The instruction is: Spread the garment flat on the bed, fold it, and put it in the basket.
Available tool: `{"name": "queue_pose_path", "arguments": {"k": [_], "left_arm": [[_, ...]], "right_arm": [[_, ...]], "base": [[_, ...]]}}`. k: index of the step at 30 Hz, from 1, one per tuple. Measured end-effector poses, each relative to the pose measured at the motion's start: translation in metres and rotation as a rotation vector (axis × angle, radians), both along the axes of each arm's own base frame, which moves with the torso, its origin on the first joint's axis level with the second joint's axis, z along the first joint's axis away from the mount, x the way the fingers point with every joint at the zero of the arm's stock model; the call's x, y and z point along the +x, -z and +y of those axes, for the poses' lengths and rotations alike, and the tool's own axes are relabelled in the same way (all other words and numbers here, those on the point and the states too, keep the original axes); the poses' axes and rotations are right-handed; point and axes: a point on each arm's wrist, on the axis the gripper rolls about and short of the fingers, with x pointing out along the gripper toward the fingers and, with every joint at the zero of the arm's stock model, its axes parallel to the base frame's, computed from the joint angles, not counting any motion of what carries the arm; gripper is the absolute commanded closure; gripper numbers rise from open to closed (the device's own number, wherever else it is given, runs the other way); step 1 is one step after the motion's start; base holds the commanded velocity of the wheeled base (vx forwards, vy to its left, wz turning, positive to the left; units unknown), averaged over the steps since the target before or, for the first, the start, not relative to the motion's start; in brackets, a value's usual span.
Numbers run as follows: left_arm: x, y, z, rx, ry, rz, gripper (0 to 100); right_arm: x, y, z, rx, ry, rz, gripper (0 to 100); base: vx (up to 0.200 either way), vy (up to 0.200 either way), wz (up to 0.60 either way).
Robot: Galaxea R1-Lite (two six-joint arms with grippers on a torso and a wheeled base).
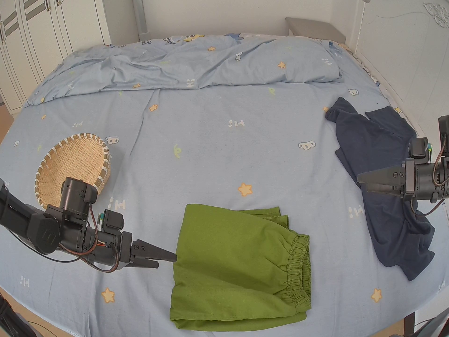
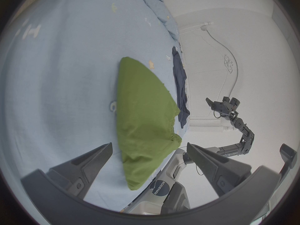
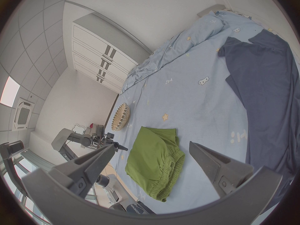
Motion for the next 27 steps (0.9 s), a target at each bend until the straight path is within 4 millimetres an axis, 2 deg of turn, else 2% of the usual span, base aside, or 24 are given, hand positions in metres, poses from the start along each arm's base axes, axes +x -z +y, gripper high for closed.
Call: {"name": "queue_pose_path", "arguments": {"k": [5,18,27], "left_arm": [[0.002,0.019,0.004,-0.002,-0.001,0.056,0],[0.017,0.043,-0.025,-0.008,0.076,0.054,0],[0.024,0.048,-0.058,-0.023,0.129,0.117,0]], "right_arm": [[-0.004,-0.002,0.001,0.001,-0.006,-0.011,0],[-0.007,-0.004,0.002,0.001,-0.01,-0.021,0],[-0.007,-0.004,0.002,-0.001,-0.009,-0.024,0]], "base": [[0.0,0.0,0.0],[0.0,0.0,0.0],[0.0,0.0,0.0]]}}
